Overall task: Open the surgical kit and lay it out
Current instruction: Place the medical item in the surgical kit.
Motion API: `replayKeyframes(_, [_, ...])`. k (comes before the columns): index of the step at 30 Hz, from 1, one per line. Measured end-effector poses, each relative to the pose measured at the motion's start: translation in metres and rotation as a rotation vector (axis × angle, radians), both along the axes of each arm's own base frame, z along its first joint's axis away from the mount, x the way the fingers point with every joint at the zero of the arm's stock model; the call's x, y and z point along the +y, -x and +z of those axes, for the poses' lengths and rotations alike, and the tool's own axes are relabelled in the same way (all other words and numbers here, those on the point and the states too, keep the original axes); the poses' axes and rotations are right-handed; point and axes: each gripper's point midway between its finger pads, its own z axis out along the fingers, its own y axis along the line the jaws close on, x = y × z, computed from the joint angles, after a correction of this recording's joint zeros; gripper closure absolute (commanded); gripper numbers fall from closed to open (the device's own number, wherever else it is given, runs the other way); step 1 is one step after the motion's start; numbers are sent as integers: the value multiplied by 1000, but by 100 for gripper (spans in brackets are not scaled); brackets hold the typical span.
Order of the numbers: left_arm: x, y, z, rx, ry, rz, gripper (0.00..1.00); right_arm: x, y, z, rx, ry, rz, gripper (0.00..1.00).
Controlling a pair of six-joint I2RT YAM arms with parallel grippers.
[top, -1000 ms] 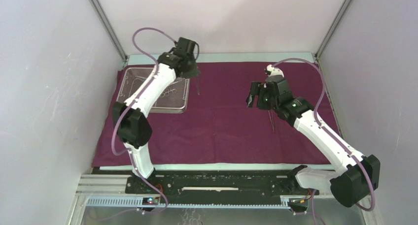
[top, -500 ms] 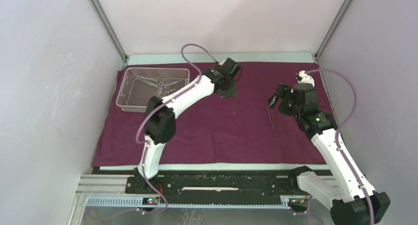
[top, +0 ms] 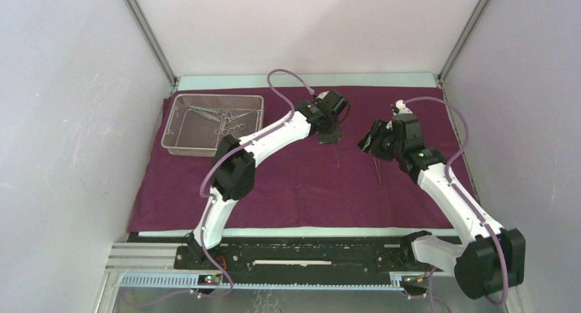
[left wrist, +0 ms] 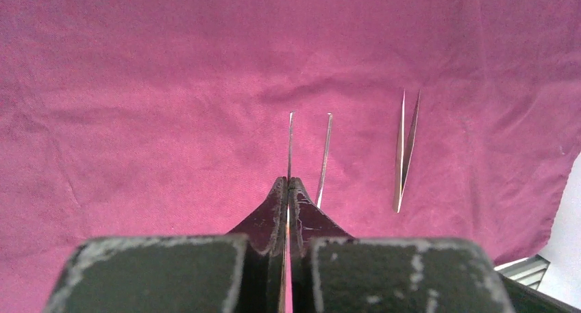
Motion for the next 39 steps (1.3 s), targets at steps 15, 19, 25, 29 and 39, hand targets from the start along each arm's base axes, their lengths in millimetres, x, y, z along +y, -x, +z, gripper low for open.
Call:
replayKeyframes(15, [-18,15,2,-16,7,-52,100,34,-51,-48,89,-98,20,50])
replayKeyframes(19, [-17,17,1,-25,-6,-67,100,37,-61,-47,77,-102,20,50])
replayKeyframes(25, [-13,15,0,-49,-41,-79,100,40,-72,-42,58,-112,18,57])
replayKeyframes(29, [-11,15,-1,-62,-67,-92,100,42,-76,-51,80,-111,13,58])
replayKeyframes(39, [-7,20,-4,-72,-112,-127,100,42,-77,-58,99,-106,12,59])
